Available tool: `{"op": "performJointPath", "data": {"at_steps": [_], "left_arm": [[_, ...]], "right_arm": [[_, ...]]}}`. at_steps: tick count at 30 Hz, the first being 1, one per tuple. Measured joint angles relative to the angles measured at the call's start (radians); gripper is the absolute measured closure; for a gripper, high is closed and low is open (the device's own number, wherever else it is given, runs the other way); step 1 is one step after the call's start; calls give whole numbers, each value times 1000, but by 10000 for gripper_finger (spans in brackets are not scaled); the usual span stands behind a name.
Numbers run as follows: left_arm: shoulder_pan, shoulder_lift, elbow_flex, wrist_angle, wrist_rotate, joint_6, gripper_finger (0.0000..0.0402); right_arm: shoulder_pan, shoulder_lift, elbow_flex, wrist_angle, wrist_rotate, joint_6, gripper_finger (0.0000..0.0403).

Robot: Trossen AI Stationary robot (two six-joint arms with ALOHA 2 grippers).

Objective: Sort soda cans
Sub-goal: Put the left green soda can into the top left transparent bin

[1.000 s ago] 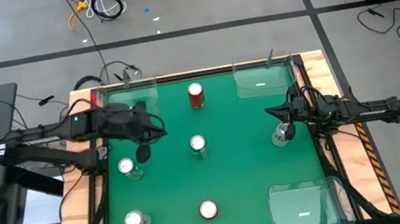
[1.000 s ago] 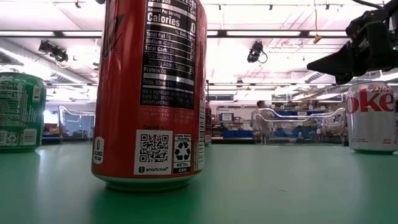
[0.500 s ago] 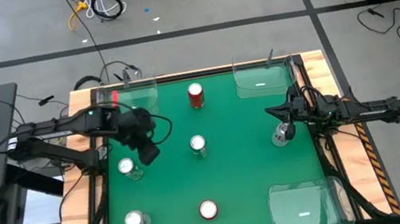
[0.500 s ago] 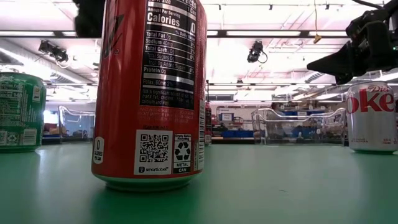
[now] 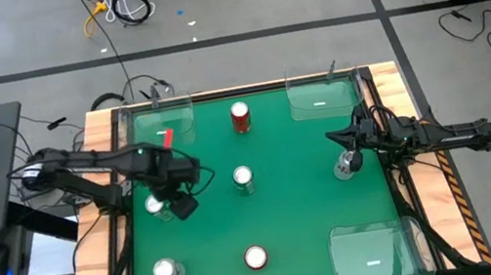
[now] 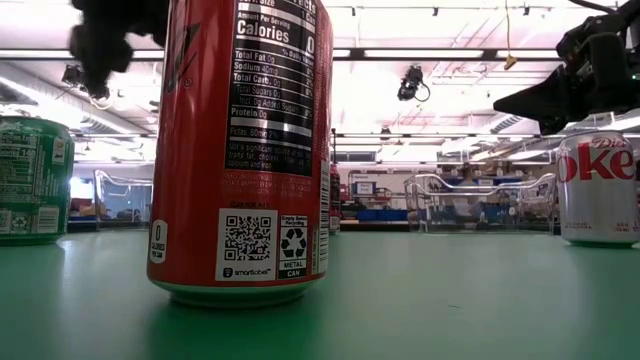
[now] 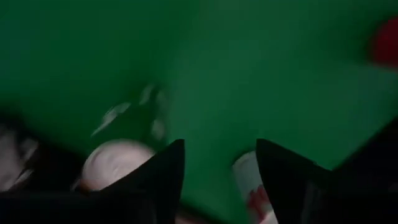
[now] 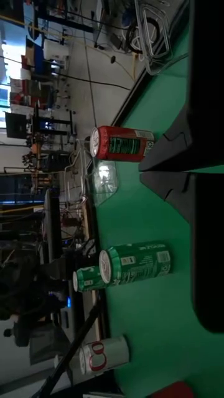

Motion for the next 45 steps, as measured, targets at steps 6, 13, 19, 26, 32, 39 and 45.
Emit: {"op": "performJointPath", "data": {"at_steps": [6, 13, 19, 26, 32, 39, 45], "left_arm": [[-73, 10, 0, -150, -47, -85, 166], [-109, 6, -5, -155, -113, -169, 131], [-112, 0, -38, -159, -117, -182, 102], [-115, -6, -85, -155, -132, -159, 91], [-115, -33, -134, -149, -140, -154, 91], [-115, -73, -199, -50, -132, -160, 91], [-113, -100, -253, -42, -139, -166, 91]], "right_arm": [[0, 0, 0, 0, 0, 0, 402], [0, 0, 0, -1, 0, 0, 402], [0, 0, 0, -1, 0, 0, 402], [0, 0, 0, -1, 0, 0, 402], [0, 0, 0, 0, 0, 0, 402], [0, 0, 0, -1, 0, 0, 402], [0, 0, 0, -1, 0, 0, 402]]}}
